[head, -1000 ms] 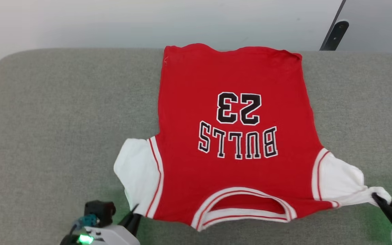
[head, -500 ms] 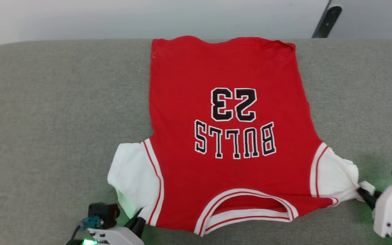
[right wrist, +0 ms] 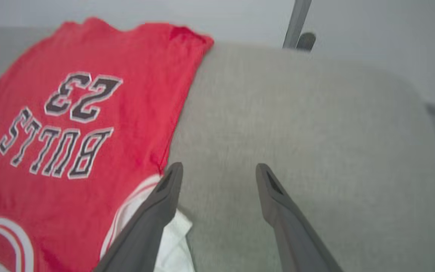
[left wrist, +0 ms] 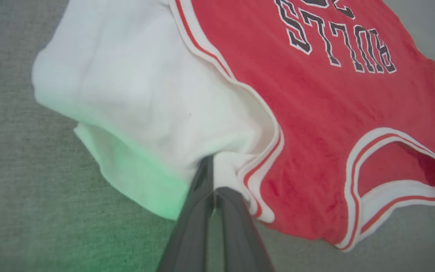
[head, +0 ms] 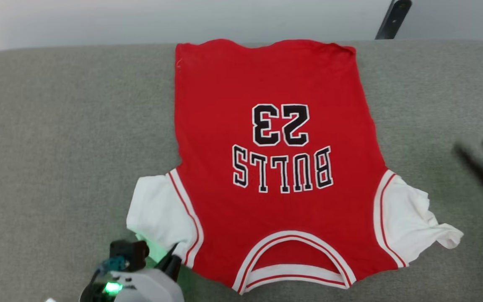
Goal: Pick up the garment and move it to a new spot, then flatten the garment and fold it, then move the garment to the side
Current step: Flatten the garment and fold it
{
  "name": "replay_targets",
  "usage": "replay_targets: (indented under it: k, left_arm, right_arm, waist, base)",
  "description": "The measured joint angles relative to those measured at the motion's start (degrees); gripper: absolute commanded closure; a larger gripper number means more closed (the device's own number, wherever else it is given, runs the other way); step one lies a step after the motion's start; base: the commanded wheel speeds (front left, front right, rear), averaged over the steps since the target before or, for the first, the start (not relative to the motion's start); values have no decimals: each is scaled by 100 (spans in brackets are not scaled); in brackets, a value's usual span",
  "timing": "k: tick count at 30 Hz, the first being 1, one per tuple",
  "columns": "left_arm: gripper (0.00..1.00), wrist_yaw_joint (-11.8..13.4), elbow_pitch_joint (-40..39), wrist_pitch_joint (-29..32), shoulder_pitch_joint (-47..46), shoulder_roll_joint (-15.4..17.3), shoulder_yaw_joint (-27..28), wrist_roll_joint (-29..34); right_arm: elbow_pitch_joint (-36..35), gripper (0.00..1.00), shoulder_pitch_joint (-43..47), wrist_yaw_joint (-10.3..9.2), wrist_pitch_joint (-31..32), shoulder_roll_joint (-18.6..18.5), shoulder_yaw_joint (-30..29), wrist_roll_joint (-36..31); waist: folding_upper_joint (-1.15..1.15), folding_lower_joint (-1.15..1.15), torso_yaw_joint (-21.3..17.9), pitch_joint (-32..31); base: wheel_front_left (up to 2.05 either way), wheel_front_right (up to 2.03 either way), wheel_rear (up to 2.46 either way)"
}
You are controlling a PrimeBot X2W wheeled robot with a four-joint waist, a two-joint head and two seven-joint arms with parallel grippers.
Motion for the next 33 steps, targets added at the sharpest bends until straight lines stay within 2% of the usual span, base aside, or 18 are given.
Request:
replay_targets:
  k: [3, 7, 11, 15, 19, 23, 27, 33]
  left_arm:
    - [100, -24, -1, 2, -217, -108, -20, 114]
    - [100, -127, 62, 76, -602, -310, -104, 311]
    - [100, -316, 201, 124, -1026, -609, -187, 486]
    - [100, -563, 463, 125, -1419, -1004, -312, 678]
    - [100, -811, 769, 97, -1688, -1383, -426, 810]
    - [100, -1007, 1037, 49, -1858, -1693, -491, 876]
    - [100, -1133, 1191, -13, -1960, -1911, -530, 958]
    - [100, -1254, 1334, -113, -1979, -2076, -535, 1010]
  right_arm:
    - [-458, 0, -179, 0, -601, -19, -367, -509]
    - [-572, 0, -655, 0, -1224, 178, -570, -977]
    - [-205, 0, -1316, 0, -1586, 218, -501, -1381]
    - [554, 0, -2084, 0, -1605, 158, -327, -1529]
    - [1323, 0, -2793, 0, -1270, 127, -33, -1512]
    - [2015, 0, -3310, 0, -630, 77, 415, -1311]
    - [2577, 0, -3793, 0, 12, -2, 697, -1107]
    - [3540, 0, -4202, 0, 1184, 12, 756, -770]
  waist:
    - [0, 0, 88, 91]
    - [0, 0, 266, 261]
    - [0, 0, 497, 482]
    - [0, 0, 799, 723]
    - [0, 0, 1142, 960]
    - [0, 0, 1495, 1177]
    - [0, 0, 1815, 1367]
    - [0, 0, 2215, 1584]
  base:
    - [0, 0, 0]
    - [0, 0, 0]
    - [0, 0, 0]
    - [0, 0, 0]
    - [0, 0, 0]
    - [0, 0, 0]
    - [0, 0, 0]
    - [0, 0, 0]
